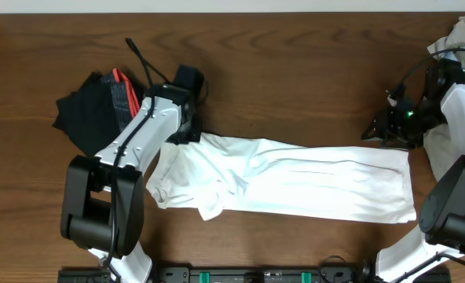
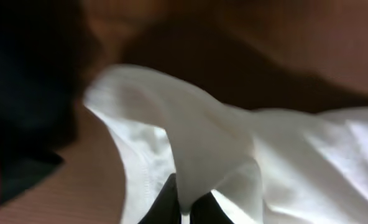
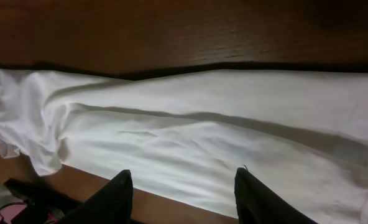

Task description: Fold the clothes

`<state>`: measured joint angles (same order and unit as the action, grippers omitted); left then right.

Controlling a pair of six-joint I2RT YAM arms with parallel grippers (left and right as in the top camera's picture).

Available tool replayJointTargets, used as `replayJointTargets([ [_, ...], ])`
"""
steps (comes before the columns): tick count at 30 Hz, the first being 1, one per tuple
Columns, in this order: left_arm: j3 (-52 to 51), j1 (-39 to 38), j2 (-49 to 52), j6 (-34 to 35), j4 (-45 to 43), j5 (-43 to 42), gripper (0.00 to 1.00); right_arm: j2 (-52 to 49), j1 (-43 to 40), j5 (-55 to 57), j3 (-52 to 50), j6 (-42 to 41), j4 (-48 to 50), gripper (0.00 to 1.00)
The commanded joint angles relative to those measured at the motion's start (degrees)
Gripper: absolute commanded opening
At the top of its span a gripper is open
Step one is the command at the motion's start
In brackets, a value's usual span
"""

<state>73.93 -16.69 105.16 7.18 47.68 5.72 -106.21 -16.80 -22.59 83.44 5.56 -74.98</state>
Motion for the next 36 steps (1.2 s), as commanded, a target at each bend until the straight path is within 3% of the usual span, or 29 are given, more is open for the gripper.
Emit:
replayJointTargets([
  [1, 1.38, 0.35, -1.46, -1.79, -1.07, 4.26, 0.06, 1.01, 0.37, -0.79, -0.33, 0.94, 0.04, 0.51],
  [19, 1.38, 2.27, -1.46, -4.74, -8.61, 10.05, 0.09, 1.01, 0.37, -0.79, -0.33, 0.92, 0.42, 0.52],
  [20, 1.38, 2.27, -1.46, -5.38, -8.76, 10.05, 0.17, 1.01, 0.37, -0.79, -0.33, 0.92, 0.42, 0.52],
  [21, 1.38, 2.27, -1.46, -5.46, -8.74, 10.03, 0.33, 1.01, 0.37, -0.79, -0.33, 0.92, 0.42, 0.52],
  [22, 1.38, 2.25, -1.46, -5.40, -8.22, 9.94, 0.54, 1.01, 0.37, -0.79, -0.33, 0.92, 0.39, 0.52],
  [24, 1.38, 2.01, -1.57, -4.04, -6.12, 9.51, 0.76, 1.01, 0.37, -0.79, -0.33, 0.92, 0.31, 0.52],
  [25, 1.38, 1.84, -1.70, -3.72, -4.92, 8.59, 0.78, 1.01, 0.37, -0.79, -0.33, 0.92, 0.24, 0.52],
  [29, 1.38, 1.14, -3.13, -3.67, -0.87, -1.73, 0.78, 1.01, 0.37, -0.79, -0.33, 0.92, 0.39, 0.53],
  [34, 1.29, -0.96, -4.55, -1.99, 6.67, -19.87, 0.60, 1.01, 0.37, -0.79, -0.33, 0.92, 0.31, 0.53],
  [36, 0.68, -2.80, -4.48, -1.99, 8.68, -21.35, 0.58, 1.01, 0.37, -0.79, -0.33, 0.94, 0.33, 0.54],
])
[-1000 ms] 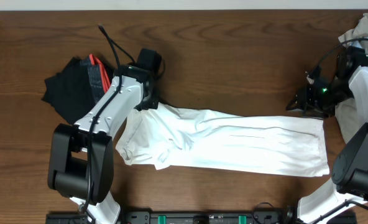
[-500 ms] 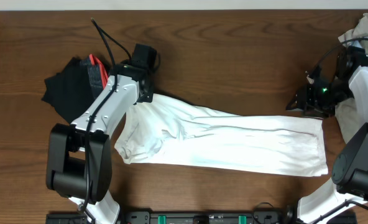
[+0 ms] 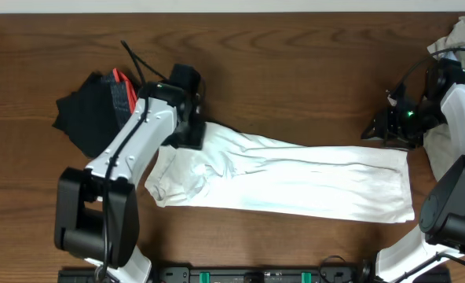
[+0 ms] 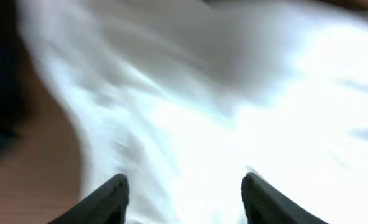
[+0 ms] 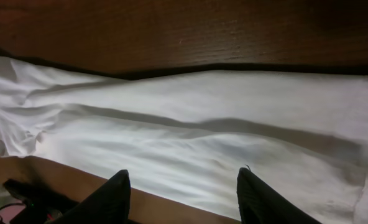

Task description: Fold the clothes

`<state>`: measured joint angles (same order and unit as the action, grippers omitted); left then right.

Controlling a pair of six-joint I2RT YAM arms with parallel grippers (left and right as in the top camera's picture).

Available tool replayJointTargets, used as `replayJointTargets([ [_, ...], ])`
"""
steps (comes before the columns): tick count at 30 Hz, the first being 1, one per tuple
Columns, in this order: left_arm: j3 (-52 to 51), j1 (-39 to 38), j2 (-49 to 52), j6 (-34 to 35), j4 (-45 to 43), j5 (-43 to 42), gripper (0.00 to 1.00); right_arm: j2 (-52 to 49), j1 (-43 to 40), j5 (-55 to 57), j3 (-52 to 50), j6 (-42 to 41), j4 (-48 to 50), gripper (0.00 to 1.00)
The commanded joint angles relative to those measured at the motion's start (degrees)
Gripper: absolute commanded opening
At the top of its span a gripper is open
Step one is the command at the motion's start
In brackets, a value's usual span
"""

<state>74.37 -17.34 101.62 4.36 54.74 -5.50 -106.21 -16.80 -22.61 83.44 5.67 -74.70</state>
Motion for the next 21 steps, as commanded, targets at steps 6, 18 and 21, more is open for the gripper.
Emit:
replayJointTargets([
  [6, -3.82, -11.96, -0.90, 0.79, 1.11, -9.11, 0.56, 1.01, 0.37, -0.76, -0.33, 0.81, 0.02, 0.55],
  [18, -8.48, -21.86, -0.44, 0.81, -6.45, 5.14, 0.51, 1.01, 0.37, -0.79, -0.33, 0.81, 0.09, 0.55],
  [21, -8.46, -21.86, -0.48, 0.83, -6.64, 5.16, 0.25, 1.01, 0.37, -0.76, -0.33, 0.81, 0.11, 0.55],
])
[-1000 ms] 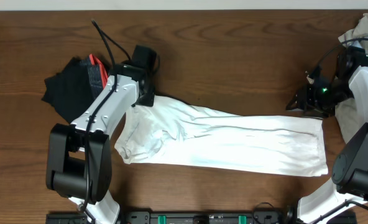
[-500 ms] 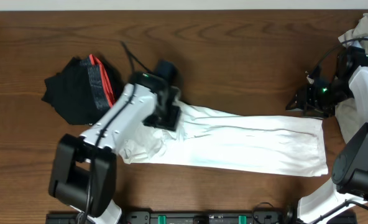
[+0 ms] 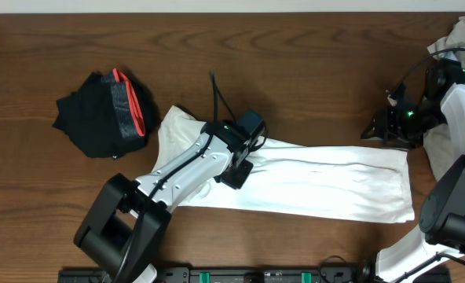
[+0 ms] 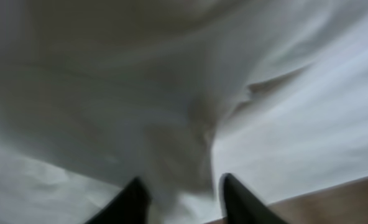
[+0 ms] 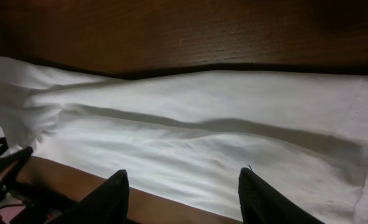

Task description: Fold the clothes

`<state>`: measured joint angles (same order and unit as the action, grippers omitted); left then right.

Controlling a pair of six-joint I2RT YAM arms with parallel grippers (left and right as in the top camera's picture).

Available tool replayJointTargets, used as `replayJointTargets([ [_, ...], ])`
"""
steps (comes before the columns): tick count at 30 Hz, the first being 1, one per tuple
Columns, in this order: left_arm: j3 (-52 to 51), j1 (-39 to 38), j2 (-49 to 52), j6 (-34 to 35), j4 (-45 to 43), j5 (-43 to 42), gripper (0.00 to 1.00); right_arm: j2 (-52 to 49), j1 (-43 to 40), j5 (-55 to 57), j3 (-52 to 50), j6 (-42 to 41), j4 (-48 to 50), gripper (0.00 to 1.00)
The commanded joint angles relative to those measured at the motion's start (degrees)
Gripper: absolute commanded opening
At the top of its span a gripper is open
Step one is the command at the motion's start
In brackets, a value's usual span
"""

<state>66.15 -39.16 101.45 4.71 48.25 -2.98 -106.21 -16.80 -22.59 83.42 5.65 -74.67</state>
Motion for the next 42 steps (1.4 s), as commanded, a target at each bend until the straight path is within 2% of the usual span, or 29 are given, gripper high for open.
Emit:
replayJointTargets([
  [1, -0.11, -0.04, -0.33, 0.48, -0.07, 2.64, 0.13, 1.01, 0.37, -0.81, -0.31, 0.83, 0.09, 0.55],
  [2, 0.17, -0.04, -0.37, 0.52, 0.31, 2.60, 0.06, 1.01, 0.37, -0.79, -0.31, 0.83, 0.07, 0.55],
  [3, 0.63, -0.15, -0.44, 0.87, 0.92, 2.60, 0.06, 1.01, 0.37, -0.79, -0.31, 0.83, 0.04, 0.55],
  [8, 4.39, -0.46, -1.99, 1.55, 5.05, -1.66, 0.06, 1.01, 0.37, -0.79, -0.31, 0.83, 0.07, 0.55],
  [12, 4.66, -1.27, -2.58, 1.55, 5.05, -6.93, 0.06, 1.01, 0.37, -0.79, -0.31, 0.83, 0.09, 0.55],
  [22, 2.49, -4.66, -2.43, 1.55, 5.62, -7.28, 0.11, 1.01, 0.37, -0.79, -0.31, 0.83, 0.11, 0.56],
  [23, 2.49, -4.66, -2.43, 1.55, 6.01, -7.23, 0.17, 1.01, 0.37, -0.79, -0.31, 0.83, 0.11, 0.56],
  [25, 2.51, -4.50, -2.45, 1.57, 6.62, -5.95, 0.43, 1.01, 0.37, -0.79, -0.31, 0.83, 0.11, 0.56],
  [26, 2.54, -4.26, -2.45, 1.62, 6.86, -4.70, 0.45, 1.01, 0.37, -0.79, -0.31, 0.83, 0.11, 0.55],
  [28, 2.62, -3.50, -2.47, 2.45, 7.56, -1.84, 0.58, 1.01, 0.37, -0.79, -0.31, 0.83, 0.11, 0.56],
  [31, 3.65, -1.09, -2.75, 4.94, 9.66, 2.73, 0.60, 1.01, 0.37, -0.55, -0.31, 0.83, 0.20, 0.58],
  [32, 4.04, 0.11, -2.97, 5.81, 10.27, 4.07, 0.66, 1.01, 0.37, 0.09, -0.31, 0.81, 0.35, 0.59],
  [35, 4.31, 5.01, -3.89, 6.99, 10.08, 5.38, 0.74, 1.01, 0.37, 3.63, -0.35, -1.16, 1.44, 0.62],
  [42, 4.20, 16.68, -2.82, 6.91, 7.30, 5.16, 0.76, 0.98, 0.17, 15.63, -3.78, -8.66, 6.93, 0.72],
])
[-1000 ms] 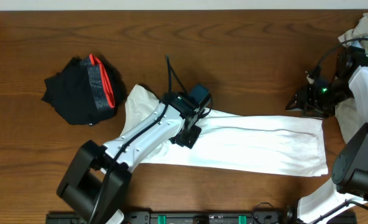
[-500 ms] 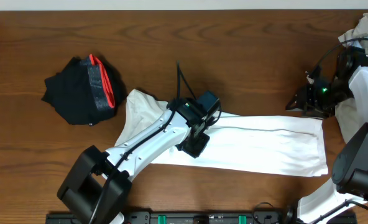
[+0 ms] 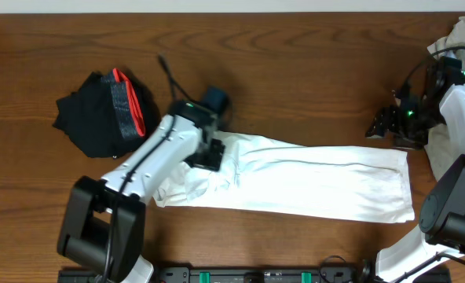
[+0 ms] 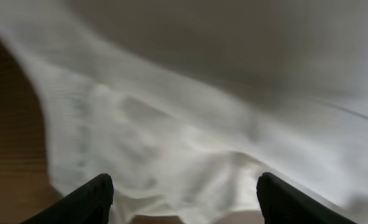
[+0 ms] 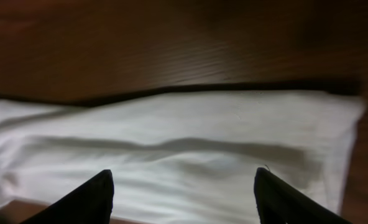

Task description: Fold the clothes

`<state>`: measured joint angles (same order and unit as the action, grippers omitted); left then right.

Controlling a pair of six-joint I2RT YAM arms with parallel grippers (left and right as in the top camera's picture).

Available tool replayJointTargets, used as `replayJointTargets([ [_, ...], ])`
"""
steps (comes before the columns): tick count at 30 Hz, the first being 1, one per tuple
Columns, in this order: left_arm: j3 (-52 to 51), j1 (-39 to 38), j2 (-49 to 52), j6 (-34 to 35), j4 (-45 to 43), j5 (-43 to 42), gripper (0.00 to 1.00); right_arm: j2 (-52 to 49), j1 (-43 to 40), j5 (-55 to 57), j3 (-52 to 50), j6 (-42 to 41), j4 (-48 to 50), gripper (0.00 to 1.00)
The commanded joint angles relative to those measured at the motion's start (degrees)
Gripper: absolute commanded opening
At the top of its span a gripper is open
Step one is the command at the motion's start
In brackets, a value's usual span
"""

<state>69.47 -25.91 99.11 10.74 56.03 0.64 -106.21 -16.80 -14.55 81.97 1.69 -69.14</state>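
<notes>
A white garment (image 3: 311, 182) lies folded into a long strip across the table's front middle, its left end bunched and rumpled (image 3: 187, 174). My left gripper (image 3: 210, 151) hovers over that bunched end; in the left wrist view the left gripper (image 4: 184, 199) is open wide with only cloth (image 4: 190, 118) below. At the far right my right gripper (image 3: 383, 126) sits just beyond the strip's right end, open, and the right wrist view shows the right gripper (image 5: 183, 196) above the white cloth (image 5: 171, 149) with nothing held.
A folded black garment with a red band (image 3: 103, 110) lies at the back left. A heap of white cloth (image 3: 452, 39) sits at the far right back corner by my right arm. Dark wooden tabletop (image 3: 295, 71) surrounds the strip.
My left gripper has moved from the strip's middle back to its left end and now stands wider open. The left end is more bunched. My right gripper has opened wider and shifted slightly.
At first my left gripper was shut on a fold of the white garment's left end, near the black pile. Then it was open over that end, the garment narrower. Later it was at the strip's middle, and now it is back over the left end.
</notes>
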Motion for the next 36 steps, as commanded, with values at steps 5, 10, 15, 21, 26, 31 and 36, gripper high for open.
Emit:
replayJointTargets([
  [5, 0.87, 8.79, -0.31, -0.11, -3.93, 1.29, 0.77, 0.98, -1.49, 10.25, -6.16, -7.74, 5.20, 0.70],
  [10, 0.83, 10.80, -0.28, -5.84, -8.41, -7.50, 0.77, 0.98, -5.81, 11.76, -6.27, -11.02, 6.38, 0.65],
  [15, 0.26, 10.78, -0.13, -8.17, -12.33, -12.22, 0.77, 0.98, -10.36, 10.36, -6.43, -11.96, 4.61, 0.57],
  [21, -0.96, 10.80, 1.49, -8.63, -12.87, -12.20, 0.77, 0.98, -10.78, 6.08, -9.97, -11.32, 4.57, 0.52],
  [26, -0.96, 10.80, 3.67, -8.63, -12.85, -12.17, 0.77, 0.98, -10.40, 1.99, -14.32, -11.32, 8.20, 0.45],
  [31, -0.96, 10.80, 4.07, -8.68, -12.85, -12.00, 0.77, 0.98, -10.40, 2.49, -15.69, -11.34, 8.70, 0.36],
  [36, -0.96, 10.80, 4.07, -8.85, -12.81, -11.54, 0.77, 0.98, -10.40, 2.49, -15.69, -11.98, 8.74, 0.12],
])
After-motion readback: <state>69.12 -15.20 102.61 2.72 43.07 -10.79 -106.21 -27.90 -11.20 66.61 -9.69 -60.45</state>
